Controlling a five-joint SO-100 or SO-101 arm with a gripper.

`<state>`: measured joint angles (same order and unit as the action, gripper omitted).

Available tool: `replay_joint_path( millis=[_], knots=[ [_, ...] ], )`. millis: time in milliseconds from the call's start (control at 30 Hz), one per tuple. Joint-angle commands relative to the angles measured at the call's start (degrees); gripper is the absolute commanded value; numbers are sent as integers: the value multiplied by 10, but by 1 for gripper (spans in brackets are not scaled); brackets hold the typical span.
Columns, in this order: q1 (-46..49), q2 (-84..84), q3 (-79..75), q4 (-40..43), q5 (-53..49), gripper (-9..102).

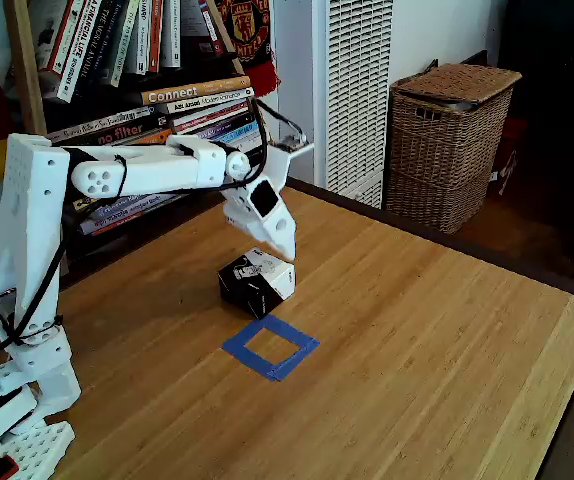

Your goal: Push the box on top of the target

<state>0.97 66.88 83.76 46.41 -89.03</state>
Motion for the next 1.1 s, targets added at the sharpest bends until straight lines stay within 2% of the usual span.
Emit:
replay_joint_path(
  millis=[0, 1067],
  knots=[
    [-6, 6, -25, 4, -3, 0],
    [-17, 10, -9, 76, -32, 0]
  ],
)
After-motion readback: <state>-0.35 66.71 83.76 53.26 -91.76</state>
